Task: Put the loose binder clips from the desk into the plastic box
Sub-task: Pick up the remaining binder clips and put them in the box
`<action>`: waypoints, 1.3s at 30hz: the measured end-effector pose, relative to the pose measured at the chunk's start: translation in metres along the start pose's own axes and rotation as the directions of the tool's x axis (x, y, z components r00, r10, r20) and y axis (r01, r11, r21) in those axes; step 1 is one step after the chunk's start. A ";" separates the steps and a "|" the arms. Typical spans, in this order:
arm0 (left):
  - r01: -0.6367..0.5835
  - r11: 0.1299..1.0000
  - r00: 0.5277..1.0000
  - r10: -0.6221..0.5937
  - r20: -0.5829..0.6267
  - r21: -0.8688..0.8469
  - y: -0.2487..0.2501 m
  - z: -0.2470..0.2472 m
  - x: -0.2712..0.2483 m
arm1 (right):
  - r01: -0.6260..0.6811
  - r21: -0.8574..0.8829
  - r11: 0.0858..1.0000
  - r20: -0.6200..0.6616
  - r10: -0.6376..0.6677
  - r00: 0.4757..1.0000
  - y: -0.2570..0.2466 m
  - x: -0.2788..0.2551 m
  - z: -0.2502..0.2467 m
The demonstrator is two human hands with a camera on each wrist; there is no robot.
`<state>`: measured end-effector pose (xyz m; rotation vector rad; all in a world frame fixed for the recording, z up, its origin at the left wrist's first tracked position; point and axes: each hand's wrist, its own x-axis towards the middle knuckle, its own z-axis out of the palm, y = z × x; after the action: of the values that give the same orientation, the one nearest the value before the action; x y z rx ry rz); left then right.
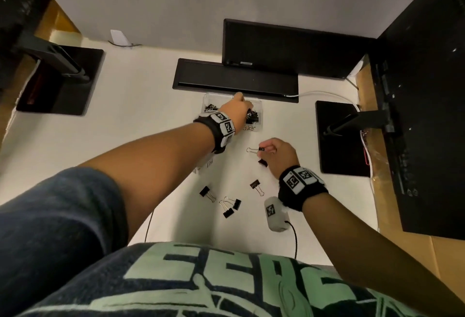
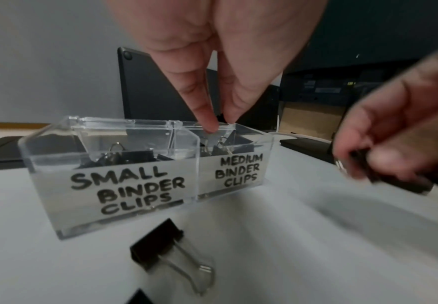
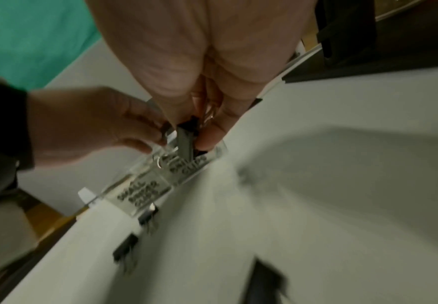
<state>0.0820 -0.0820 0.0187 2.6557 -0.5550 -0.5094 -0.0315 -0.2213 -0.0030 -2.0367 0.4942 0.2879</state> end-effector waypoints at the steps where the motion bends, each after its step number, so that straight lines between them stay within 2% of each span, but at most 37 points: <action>1: 0.010 1.000 1.000 -0.010 0.027 0.019 -0.001 -0.001 0.003 | 0.003 0.015 1.000 -0.008 -0.003 1.000 -0.006 0.008 -0.005; 5: -0.024 0.988 0.997 0.012 0.079 0.154 -0.005 0.003 0.008 | 0.039 0.013 0.999 -0.097 -0.037 0.995 -0.032 0.040 -0.017; 8: -0.076 0.962 0.997 0.071 0.028 0.263 -0.009 0.006 0.002 | 0.093 -0.080 0.992 -0.128 -0.103 0.986 -0.050 0.063 -0.016; 12: -0.068 0.985 0.992 0.084 -0.096 0.159 -0.021 0.006 -0.027 | 0.154 -0.274 0.949 -0.080 -0.182 0.980 -0.070 0.085 -0.001; 14: -0.050 0.997 0.993 0.056 -0.101 0.059 -0.032 0.012 -0.048 | 0.205 -0.334 0.920 -0.034 -0.230 0.973 -0.076 0.090 0.007; 17: 0.000 0.997 0.999 0.004 0.053 -0.072 -0.048 0.026 -0.082 | 0.274 -0.419 0.866 0.041 -0.284 0.958 -0.079 0.091 0.015; 21: 0.017 0.999 0.956 -0.003 0.292 -0.047 -0.061 0.042 -0.120 | 0.331 -0.441 0.834 0.080 -0.330 0.940 -0.073 0.083 0.019; 27: -0.033 0.998 0.915 0.008 0.403 0.054 -0.062 0.056 -0.146 | 0.410 -0.463 0.786 0.107 -0.410 0.906 -0.053 0.045 0.017; 30: -0.085 0.993 0.917 0.047 0.397 0.079 -0.061 0.061 -0.147 | 0.419 -0.469 0.778 0.195 -0.371 0.908 -0.029 0.019 0.019; 34: -0.102 0.988 0.929 0.054 0.366 0.113 -0.062 0.064 -0.149 | 0.381 -0.551 0.742 0.339 -0.218 0.915 0.008 -0.010 0.020; 37: -0.089 0.986 0.943 0.038 0.331 0.141 -0.061 0.065 -0.151 | 0.309 -0.639 0.704 0.349 -0.093 0.932 0.028 -0.024 0.021; 39: -0.049 0.991 0.937 0.001 0.349 0.127 -0.061 0.066 -0.152 | 0.272 -0.624 0.732 0.331 -0.068 0.941 0.035 -0.029 0.023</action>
<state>-0.0574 0.0179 -0.0234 2.6922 -0.7477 -0.9794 -0.0735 -0.2100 -0.0294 -2.6541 -0.0090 0.7193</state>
